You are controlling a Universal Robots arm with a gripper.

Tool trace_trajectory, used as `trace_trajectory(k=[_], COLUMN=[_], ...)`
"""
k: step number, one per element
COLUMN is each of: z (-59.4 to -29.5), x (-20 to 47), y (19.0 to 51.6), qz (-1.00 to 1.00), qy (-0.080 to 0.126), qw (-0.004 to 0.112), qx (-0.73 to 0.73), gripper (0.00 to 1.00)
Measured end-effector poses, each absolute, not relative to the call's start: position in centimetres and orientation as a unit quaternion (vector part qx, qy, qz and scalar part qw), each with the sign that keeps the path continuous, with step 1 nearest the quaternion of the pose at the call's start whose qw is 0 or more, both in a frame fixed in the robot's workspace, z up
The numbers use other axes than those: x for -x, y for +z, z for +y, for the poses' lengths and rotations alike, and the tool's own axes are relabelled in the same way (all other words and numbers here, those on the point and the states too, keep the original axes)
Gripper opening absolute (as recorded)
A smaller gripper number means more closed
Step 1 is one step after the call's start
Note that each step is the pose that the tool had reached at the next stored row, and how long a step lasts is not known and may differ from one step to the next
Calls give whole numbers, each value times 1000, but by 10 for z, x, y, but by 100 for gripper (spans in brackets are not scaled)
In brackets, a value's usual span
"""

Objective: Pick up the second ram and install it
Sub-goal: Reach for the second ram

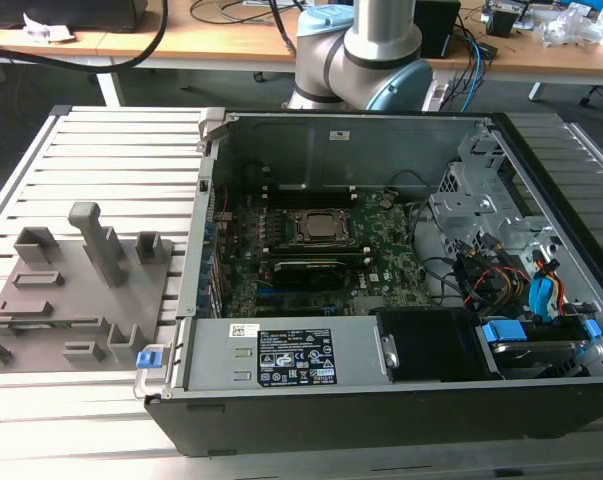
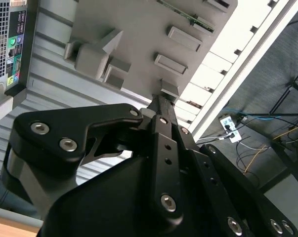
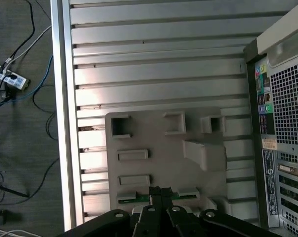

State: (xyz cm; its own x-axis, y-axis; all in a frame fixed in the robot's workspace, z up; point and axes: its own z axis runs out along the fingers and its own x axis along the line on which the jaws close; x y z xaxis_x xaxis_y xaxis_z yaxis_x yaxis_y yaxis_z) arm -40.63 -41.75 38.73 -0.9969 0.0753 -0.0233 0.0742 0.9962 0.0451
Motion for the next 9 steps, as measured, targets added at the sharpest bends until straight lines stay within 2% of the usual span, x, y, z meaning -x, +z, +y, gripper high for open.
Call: trace_trajectory(k=[9], z=[-440], x=[406], y=[386], qz=[999], qy=[22], qw=[12], qx=[-37], gripper=[11])
